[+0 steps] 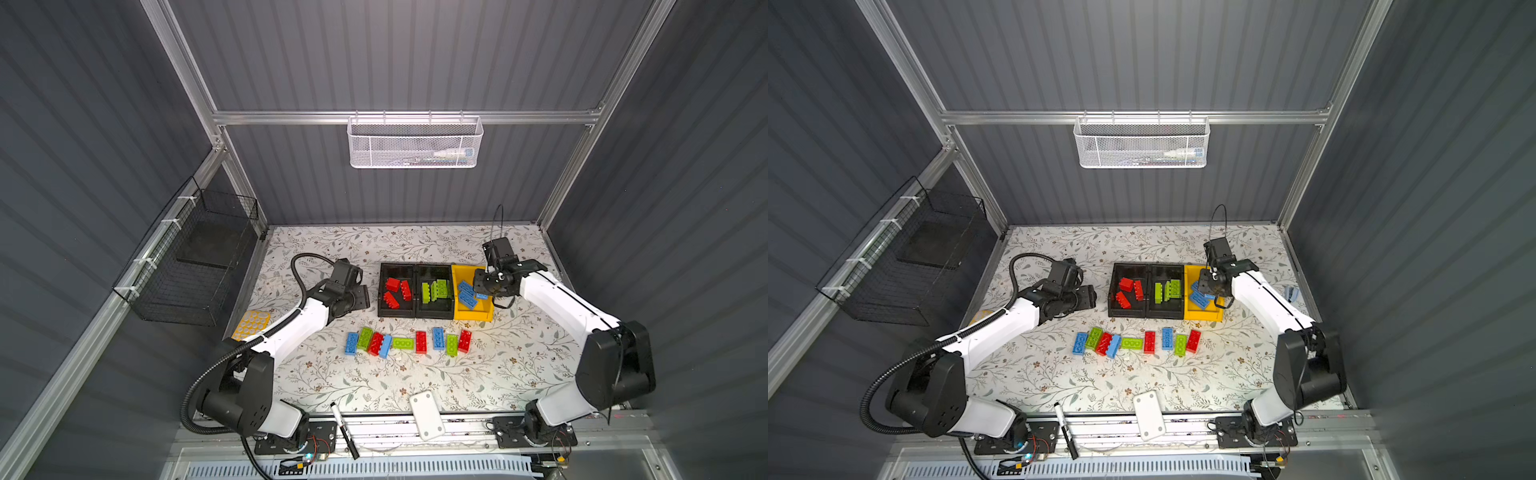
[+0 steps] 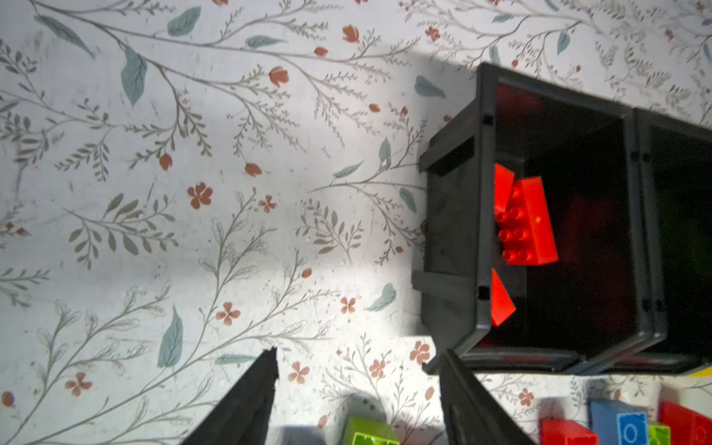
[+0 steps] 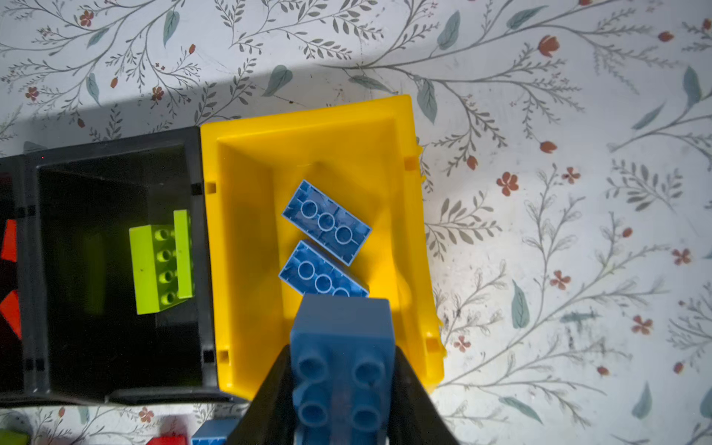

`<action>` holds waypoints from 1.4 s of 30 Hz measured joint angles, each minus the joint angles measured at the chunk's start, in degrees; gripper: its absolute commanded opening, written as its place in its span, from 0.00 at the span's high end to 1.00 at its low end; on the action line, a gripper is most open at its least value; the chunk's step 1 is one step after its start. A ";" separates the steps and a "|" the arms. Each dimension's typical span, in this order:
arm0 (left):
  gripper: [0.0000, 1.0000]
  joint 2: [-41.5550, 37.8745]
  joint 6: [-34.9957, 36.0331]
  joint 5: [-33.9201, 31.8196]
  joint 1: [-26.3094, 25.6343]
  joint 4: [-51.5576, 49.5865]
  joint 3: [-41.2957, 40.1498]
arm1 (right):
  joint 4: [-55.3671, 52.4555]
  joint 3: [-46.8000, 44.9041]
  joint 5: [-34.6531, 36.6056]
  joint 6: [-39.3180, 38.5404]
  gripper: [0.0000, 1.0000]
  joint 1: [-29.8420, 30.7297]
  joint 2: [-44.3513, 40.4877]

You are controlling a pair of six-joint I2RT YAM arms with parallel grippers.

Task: Sort the legos into containers by color
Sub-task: Place the lego in the container, then pick up the lego from the middle-left of the table.

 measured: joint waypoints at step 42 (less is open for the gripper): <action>0.33 -6.99 -4.15 4.98 0.28 -4.81 -15.28 | 3.02 2.16 2.16 -1.33 0.35 -0.63 5.81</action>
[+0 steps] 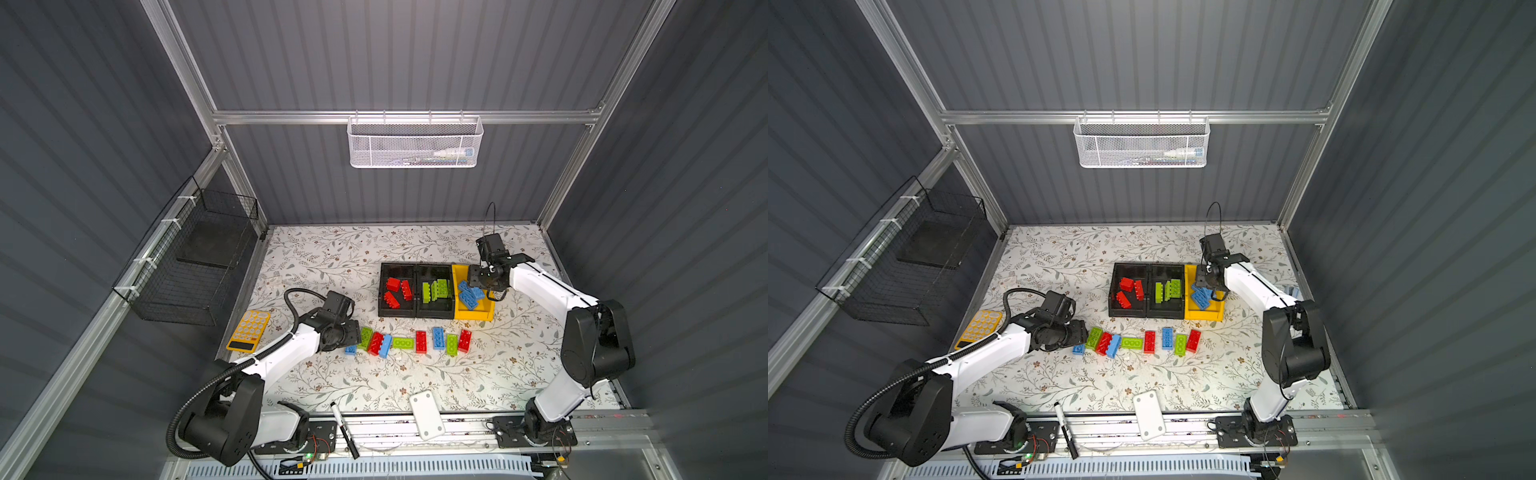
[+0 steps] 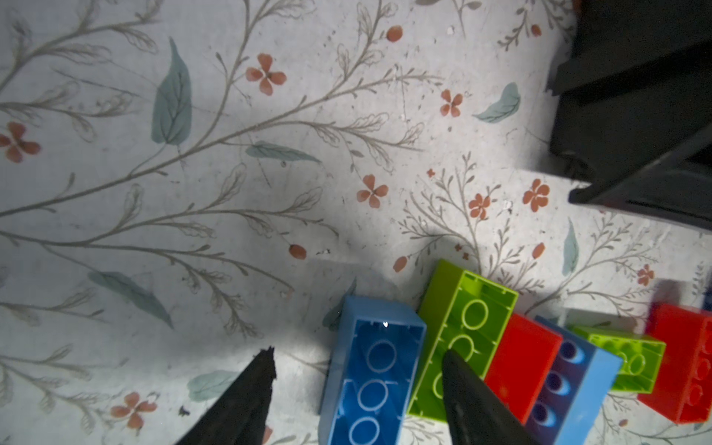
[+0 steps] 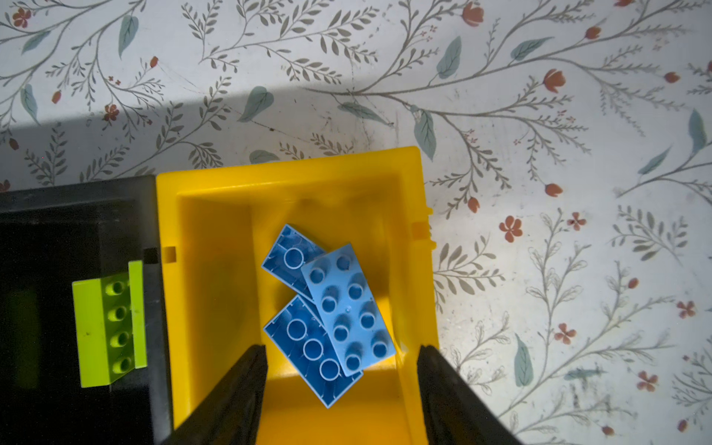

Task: Sort the legos into containers by color
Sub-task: Pick up the lego from the middle-left of the table.

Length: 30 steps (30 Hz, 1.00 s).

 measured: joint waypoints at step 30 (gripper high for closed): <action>0.76 4.11 3.30 -2.49 2.34 -0.42 1.38 | 0.98 -1.79 -0.24 0.85 0.36 -0.11 -0.96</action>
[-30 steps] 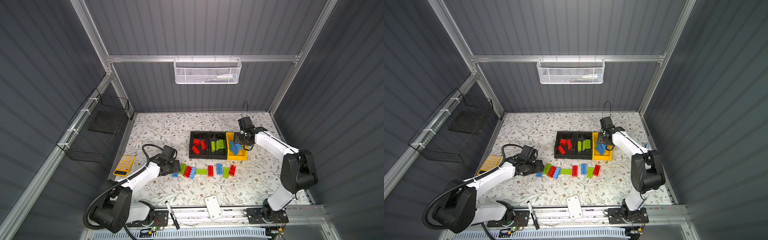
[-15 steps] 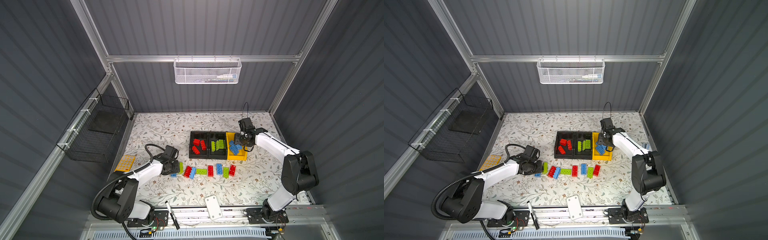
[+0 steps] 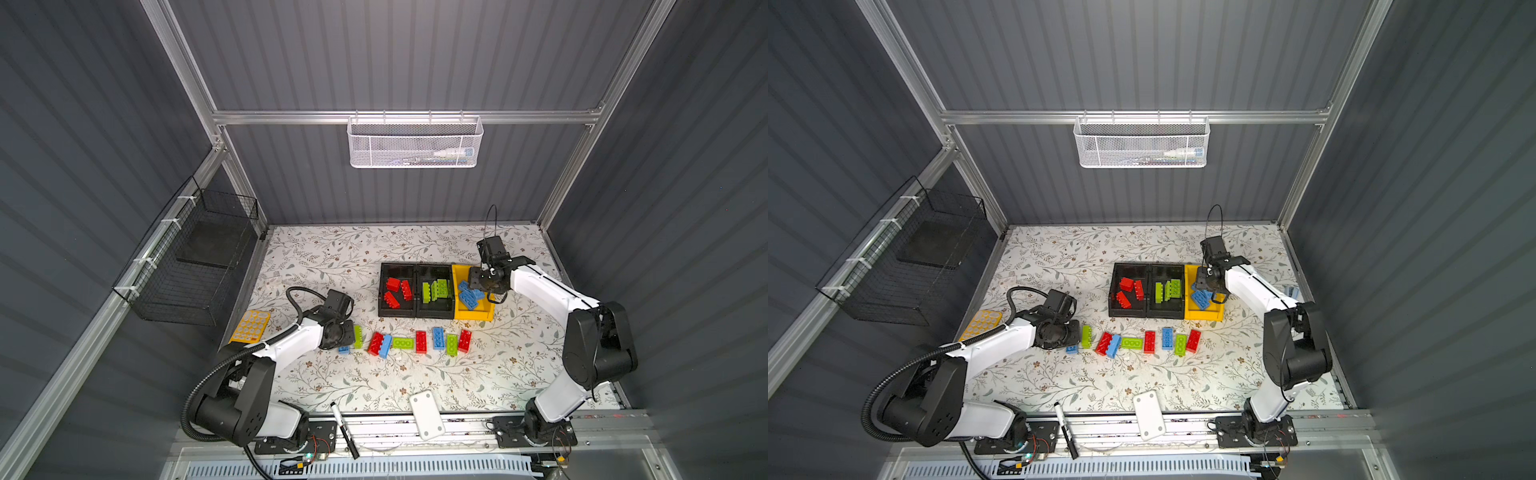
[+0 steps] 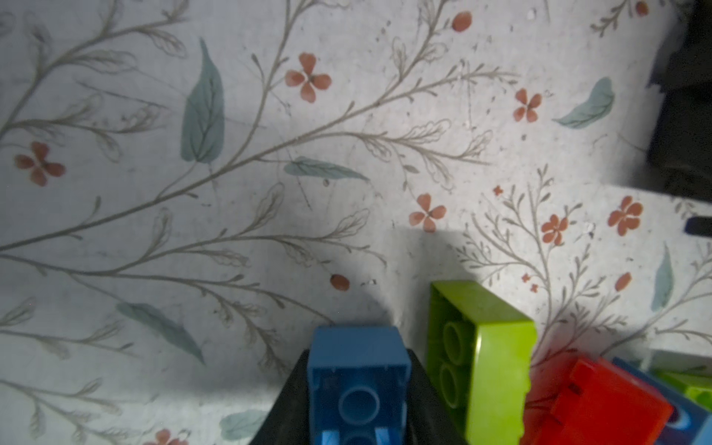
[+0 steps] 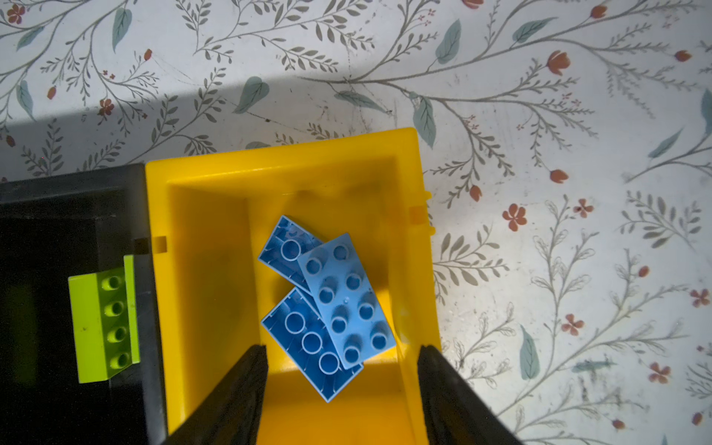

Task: Sort the legos into containers by color
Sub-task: Pick up the lego from the middle-left of the table, then place the lego in the container.

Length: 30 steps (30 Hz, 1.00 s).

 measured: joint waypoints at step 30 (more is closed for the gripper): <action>0.75 27.54 9.14 3.02 -18.27 5.40 52.81 | 3.76 -29.40 -3.45 14.51 0.35 -1.92 -25.59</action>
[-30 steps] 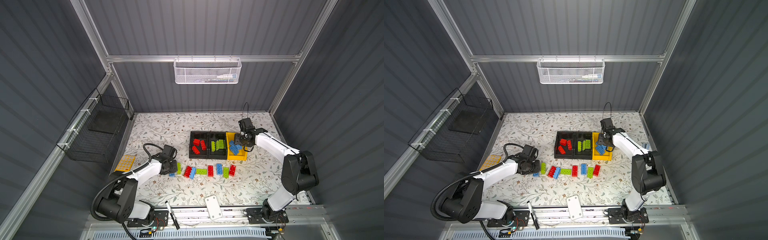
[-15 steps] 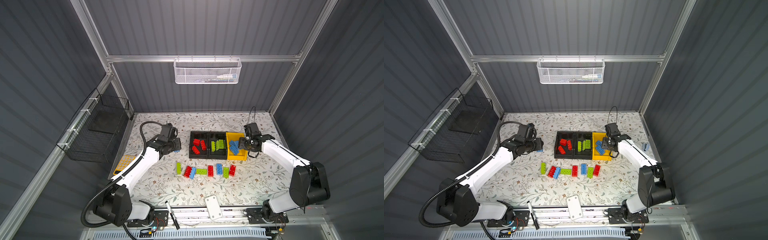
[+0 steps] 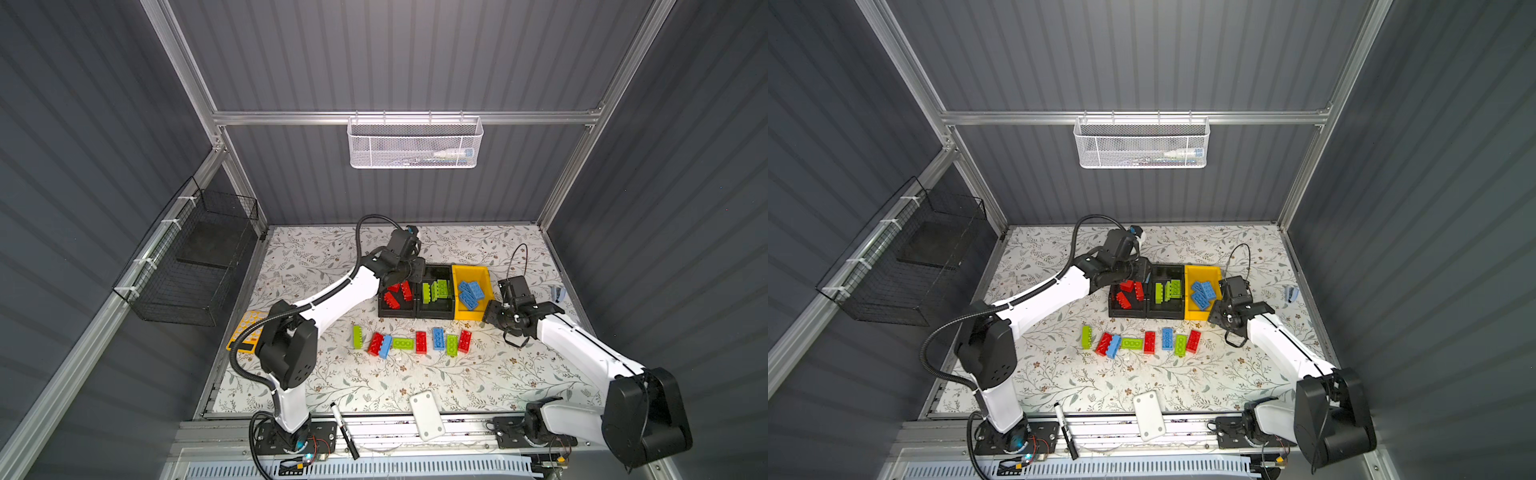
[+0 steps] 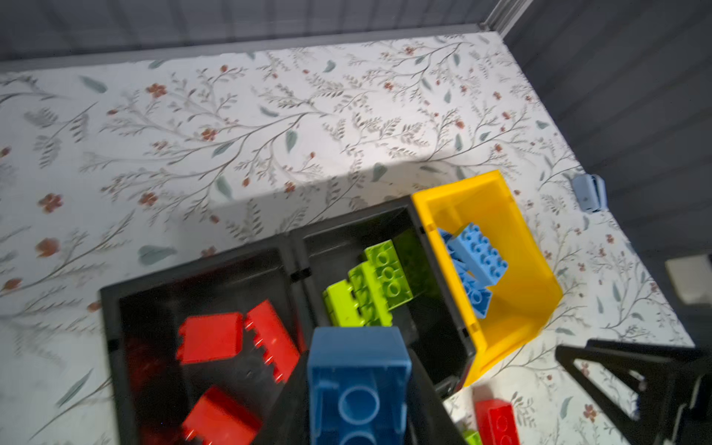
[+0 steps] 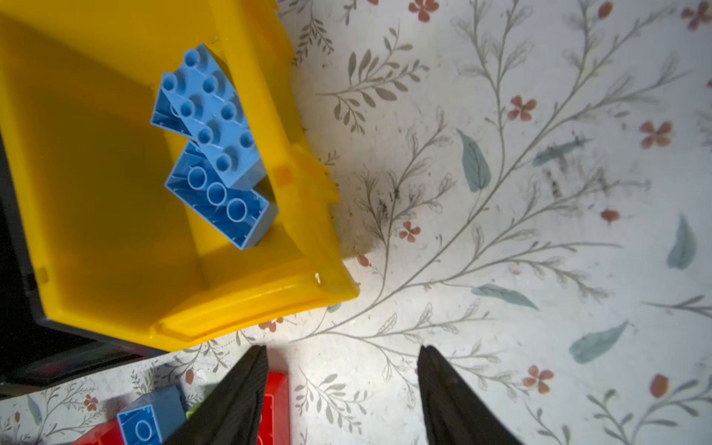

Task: Sort the legos into containers by color
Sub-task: Place the lego in the container.

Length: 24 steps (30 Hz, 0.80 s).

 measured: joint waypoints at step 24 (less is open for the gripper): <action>0.57 31.56 1.16 8.79 -6.88 -1.03 33.62 | -1.36 -4.24 -2.69 4.02 0.34 0.00 -5.35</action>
